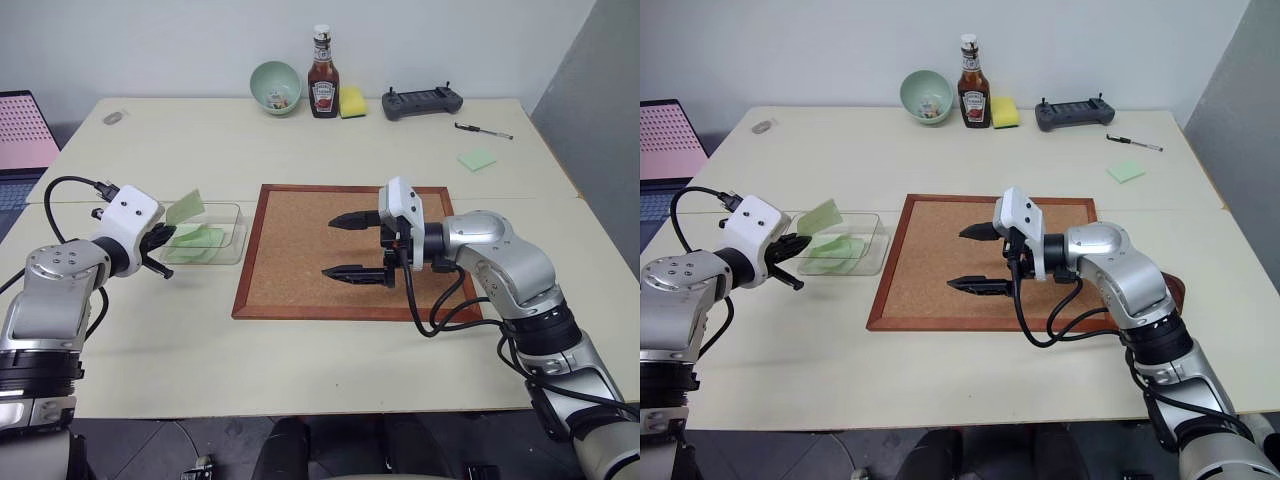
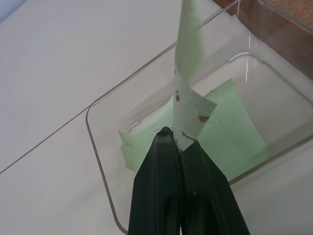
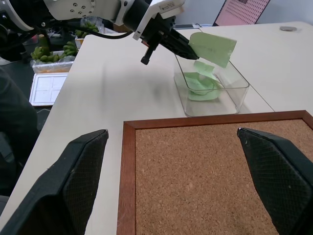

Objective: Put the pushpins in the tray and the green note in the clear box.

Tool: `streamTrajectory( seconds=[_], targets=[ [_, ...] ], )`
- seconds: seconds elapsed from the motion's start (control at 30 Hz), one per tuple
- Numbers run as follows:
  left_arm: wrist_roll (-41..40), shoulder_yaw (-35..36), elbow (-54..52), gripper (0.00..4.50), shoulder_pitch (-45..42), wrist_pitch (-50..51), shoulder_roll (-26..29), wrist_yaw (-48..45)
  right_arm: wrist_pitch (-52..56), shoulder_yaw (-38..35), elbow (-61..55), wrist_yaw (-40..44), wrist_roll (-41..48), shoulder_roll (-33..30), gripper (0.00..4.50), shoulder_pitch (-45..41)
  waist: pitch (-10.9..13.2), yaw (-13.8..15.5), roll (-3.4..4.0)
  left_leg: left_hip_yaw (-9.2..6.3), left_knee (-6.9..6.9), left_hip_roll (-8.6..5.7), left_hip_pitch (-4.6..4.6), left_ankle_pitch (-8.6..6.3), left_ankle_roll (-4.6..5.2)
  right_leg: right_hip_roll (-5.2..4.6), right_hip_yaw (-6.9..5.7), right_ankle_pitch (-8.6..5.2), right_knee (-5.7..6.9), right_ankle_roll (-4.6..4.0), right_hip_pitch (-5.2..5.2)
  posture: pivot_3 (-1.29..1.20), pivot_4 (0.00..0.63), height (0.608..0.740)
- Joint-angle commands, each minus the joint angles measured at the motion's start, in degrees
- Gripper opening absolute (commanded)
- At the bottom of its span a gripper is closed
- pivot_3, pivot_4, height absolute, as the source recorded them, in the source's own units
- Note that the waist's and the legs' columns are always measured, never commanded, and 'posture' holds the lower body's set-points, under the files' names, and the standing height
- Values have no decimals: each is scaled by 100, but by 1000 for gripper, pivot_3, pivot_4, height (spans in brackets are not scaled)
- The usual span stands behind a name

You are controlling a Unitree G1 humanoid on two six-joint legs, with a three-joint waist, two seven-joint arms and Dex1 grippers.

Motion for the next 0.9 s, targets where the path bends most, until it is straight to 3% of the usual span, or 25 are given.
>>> streamTrajectory(
  seconds=[0.03, 0.4, 0.9],
  targets=[
    [86, 11, -27, 381, -127, -96, 58, -40, -8, -6, -203, -10, 4, 49, 4500, -122, 0, -22, 0, -1, 0, 0, 0, 0, 0, 0, 0, 0, 0, 0, 0, 0, 150, 740],
    [-30, 40, -249, 2523, -84, -17, 19, -200, 15, -25, -200, -24, -1, 70, 4500, -115, 0, -32, 0, -1, 0, 0, 0, 0, 0, 0, 0, 0, 1, 0, 0, 0, 150, 740],
    [-266, 325, -573, 2590, -217, 159, 186, -283, 164, -258, -43, -67, 191, 172, 4500, -351, 0, -34, 0, -1, 1, 0, 0, 0, 0, 0, 0, 0, 1, 0, 0, 0, 150, 740]
  ],
)
